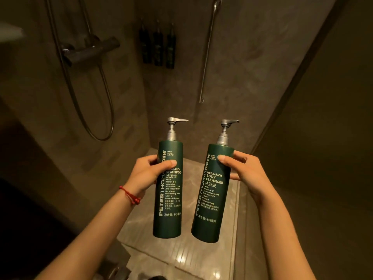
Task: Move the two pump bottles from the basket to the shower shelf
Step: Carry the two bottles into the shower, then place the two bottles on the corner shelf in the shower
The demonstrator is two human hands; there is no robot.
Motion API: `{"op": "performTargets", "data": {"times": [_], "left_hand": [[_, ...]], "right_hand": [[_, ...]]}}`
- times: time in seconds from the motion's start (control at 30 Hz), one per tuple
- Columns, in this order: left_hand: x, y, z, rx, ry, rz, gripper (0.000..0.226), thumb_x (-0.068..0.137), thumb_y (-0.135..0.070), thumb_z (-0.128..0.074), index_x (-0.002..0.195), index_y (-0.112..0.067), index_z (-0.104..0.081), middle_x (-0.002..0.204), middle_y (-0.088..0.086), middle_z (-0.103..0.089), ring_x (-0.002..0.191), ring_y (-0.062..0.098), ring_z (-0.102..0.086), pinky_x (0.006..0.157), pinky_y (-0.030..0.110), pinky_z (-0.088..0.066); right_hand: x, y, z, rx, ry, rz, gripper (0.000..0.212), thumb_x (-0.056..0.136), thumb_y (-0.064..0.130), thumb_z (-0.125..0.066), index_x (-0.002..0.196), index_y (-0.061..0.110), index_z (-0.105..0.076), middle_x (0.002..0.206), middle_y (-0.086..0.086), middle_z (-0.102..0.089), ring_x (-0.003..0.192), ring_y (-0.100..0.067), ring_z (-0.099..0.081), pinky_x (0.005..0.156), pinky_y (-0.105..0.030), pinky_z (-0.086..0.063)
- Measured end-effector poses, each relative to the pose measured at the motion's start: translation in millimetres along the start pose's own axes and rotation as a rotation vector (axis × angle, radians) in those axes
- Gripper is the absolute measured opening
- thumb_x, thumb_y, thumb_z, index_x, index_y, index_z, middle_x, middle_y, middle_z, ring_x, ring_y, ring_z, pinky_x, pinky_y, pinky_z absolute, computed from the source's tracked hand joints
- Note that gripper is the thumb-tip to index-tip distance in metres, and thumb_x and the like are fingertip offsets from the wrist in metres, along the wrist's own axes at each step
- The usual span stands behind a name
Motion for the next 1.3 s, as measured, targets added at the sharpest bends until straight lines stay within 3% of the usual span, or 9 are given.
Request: {"op": "performTargets", "data": {"times": [0.33, 0.5, 0.6, 0.77, 0.83, 0.97, 1.17, 1.3], "left_hand": [[127, -57, 51, 0.064, -0.138, -0.104, 0.016, 0.069, -0.018, -0.071, 0.084, -0.014, -0.066, 0.077, 0.001, -0.068, 0.061, 0.004, -0.064, 0.05, 0.012, -0.048], [160, -73, 99, 0.056, -0.354, -0.145, 0.015, 0.068, -0.016, -0.073, 0.08, -0.016, -0.065, 0.077, -0.001, -0.067, 0.063, 0.005, -0.063, 0.051, 0.009, -0.046], [174, -87, 135, 0.052, -0.505, -0.174, 0.019, 0.066, -0.02, -0.074, 0.082, -0.019, -0.065, 0.081, -0.002, -0.068, 0.072, 0.009, -0.064, 0.055, 0.011, -0.046], [182, -108, 191, 0.001, -0.769, -0.175, 0.03, 0.06, -0.028, -0.078, 0.085, -0.018, -0.065, 0.088, 0.004, -0.069, 0.083, 0.02, -0.065, 0.068, 0.029, -0.049], [181, -119, 207, 0.003, -0.855, -0.179, 0.035, 0.058, -0.032, -0.078, 0.087, -0.018, -0.065, 0.09, 0.005, -0.069, 0.085, 0.02, -0.065, 0.072, 0.031, -0.049], [170, -144, 233, 0.009, -1.024, -0.223, 0.023, 0.063, -0.026, -0.076, 0.083, -0.022, -0.064, 0.087, 0.001, -0.069, 0.083, 0.016, -0.064, 0.067, 0.025, -0.045], [142, -179, 264, 0.08, -1.218, -0.27, 0.025, 0.065, -0.026, -0.073, 0.087, -0.022, -0.063, 0.089, -0.003, -0.067, 0.084, 0.01, -0.062, 0.065, 0.021, -0.043], [125, -208, 290, 0.148, -1.289, -0.318, 0.027, 0.066, -0.026, -0.072, 0.09, -0.022, -0.061, 0.09, -0.005, -0.065, 0.084, 0.007, -0.06, 0.064, 0.019, -0.042]], "right_hand": [[166, 43, -42, -0.002, 0.103, 0.066, 0.023, 0.068, 0.031, -0.073, 0.089, 0.022, -0.071, 0.081, 0.008, -0.075, 0.078, -0.004, -0.068, 0.053, -0.015, -0.051], [245, 62, -94, -0.047, 0.256, 0.132, 0.022, 0.068, 0.032, -0.074, 0.088, 0.023, -0.072, 0.085, 0.005, -0.075, 0.082, -0.008, -0.068, 0.067, -0.025, -0.057], [291, 81, -137, -0.053, 0.396, 0.192, 0.023, 0.068, 0.032, -0.074, 0.089, 0.022, -0.072, 0.087, 0.002, -0.075, 0.085, -0.012, -0.068, 0.072, -0.03, -0.055], [352, 124, -206, -0.049, 0.631, 0.282, 0.018, 0.069, 0.028, -0.074, 0.087, 0.022, -0.072, 0.085, 0.002, -0.074, 0.081, -0.009, -0.069, 0.061, -0.02, -0.055], [370, 142, -231, -0.05, 0.723, 0.321, 0.016, 0.071, 0.026, -0.073, 0.086, 0.022, -0.071, 0.085, 0.003, -0.073, 0.079, -0.006, -0.068, 0.056, -0.017, -0.052], [390, 175, -281, -0.015, 0.886, 0.369, 0.015, 0.07, 0.025, -0.073, 0.085, 0.023, -0.07, 0.078, 0.008, -0.074, 0.076, -0.001, -0.067, 0.054, -0.015, -0.051], [398, 215, -344, 0.081, 1.02, 0.425, 0.015, 0.069, 0.026, -0.073, 0.083, 0.022, -0.069, 0.07, 0.015, -0.074, 0.071, 0.0, -0.067, 0.051, -0.013, -0.049], [392, 243, -383, 0.16, 1.082, 0.444, 0.02, 0.071, 0.021, -0.071, 0.091, 0.018, -0.069, 0.072, 0.01, -0.073, 0.067, -0.001, -0.067, 0.051, -0.012, -0.048]]}}
Point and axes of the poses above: each hand's wrist, its own x-axis towards the middle knuckle, its own z-axis out of the back of the hand, y = z × x, the point moved 9 cm from there along x, towards the middle knuckle
